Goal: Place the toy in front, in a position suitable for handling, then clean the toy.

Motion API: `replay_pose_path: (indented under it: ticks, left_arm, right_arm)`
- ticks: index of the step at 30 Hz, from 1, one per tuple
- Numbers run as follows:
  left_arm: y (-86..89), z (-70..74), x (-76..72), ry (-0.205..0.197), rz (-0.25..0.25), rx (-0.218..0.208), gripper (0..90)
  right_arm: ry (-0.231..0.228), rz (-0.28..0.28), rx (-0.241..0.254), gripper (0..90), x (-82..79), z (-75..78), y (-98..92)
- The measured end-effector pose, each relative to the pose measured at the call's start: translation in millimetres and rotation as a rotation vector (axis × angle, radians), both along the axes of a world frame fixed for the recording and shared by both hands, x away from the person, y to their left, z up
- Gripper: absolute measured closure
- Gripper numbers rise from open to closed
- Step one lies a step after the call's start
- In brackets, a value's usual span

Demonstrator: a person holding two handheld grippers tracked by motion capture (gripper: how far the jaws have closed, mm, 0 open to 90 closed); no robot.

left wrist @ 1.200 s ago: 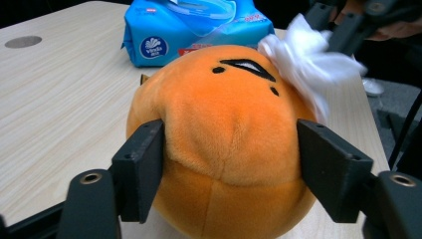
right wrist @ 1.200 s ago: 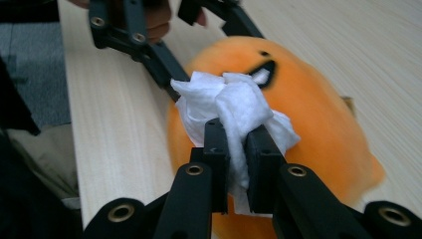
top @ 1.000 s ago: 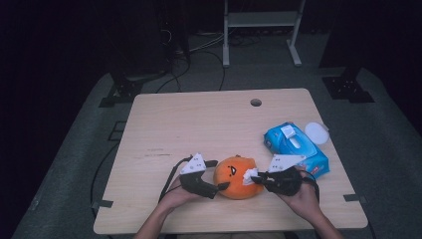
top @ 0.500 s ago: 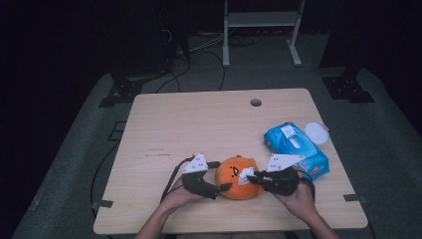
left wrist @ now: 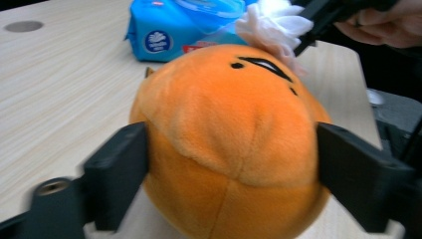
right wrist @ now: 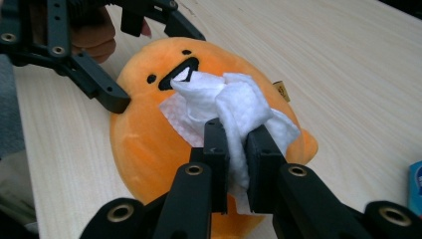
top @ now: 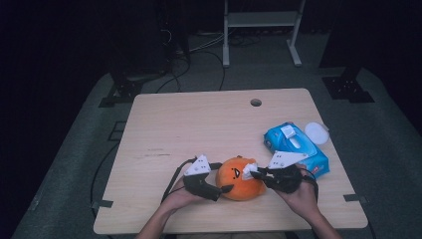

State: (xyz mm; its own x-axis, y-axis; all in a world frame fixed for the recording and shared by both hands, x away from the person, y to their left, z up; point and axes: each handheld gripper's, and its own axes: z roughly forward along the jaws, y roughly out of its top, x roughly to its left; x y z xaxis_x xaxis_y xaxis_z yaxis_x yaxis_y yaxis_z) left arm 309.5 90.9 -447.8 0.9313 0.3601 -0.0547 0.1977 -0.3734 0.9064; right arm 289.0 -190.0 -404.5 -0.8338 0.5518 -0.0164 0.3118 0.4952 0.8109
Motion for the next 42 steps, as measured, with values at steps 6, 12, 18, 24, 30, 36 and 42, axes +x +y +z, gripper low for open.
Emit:
replay_pose_path:
  ticks: [6,12,18,24,30,36,42]
  left_arm:
    - [-8.9,6.3,-9.2,-0.077,-0.024,0.033,24.7]
    - [-4.7,3.8,-4.4,-0.029,-0.005,0.012,19.0]
    - [-9.2,5.7,-6.7,-0.045,0.0,0.011,24.5]
    - [-15.3,8.5,-13.6,-0.095,-0.024,0.04,25.7]
    - [-15.7,7.7,-11.3,-0.082,-0.024,0.037,25.8]
    - [-15.2,7.7,-12.2,-0.095,-0.02,0.063,25.5]
    - [-17.5,7.8,-14.3,-0.114,-0.024,0.069,25.2]
  right_arm:
    - [-0.052,0.089,0.006,80.6,-15.5,11.2,25.4]
    - [-0.046,0.038,-0.007,80.8,-7.0,7.9,12.6]
    - [-0.032,0.069,0.006,80.7,-12.2,8.3,17.1]
    - [-0.067,0.082,-0.007,80.8,-16.3,15.9,25.8]
    - [-0.046,0.069,-0.003,80.8,-10.4,13.6,23.9]
    - [-0.086,0.102,-0.05,80.8,-20.2,16.0,39.1]
    - [-0.059,0.124,-0.026,80.7,-20.2,15.8,43.6]
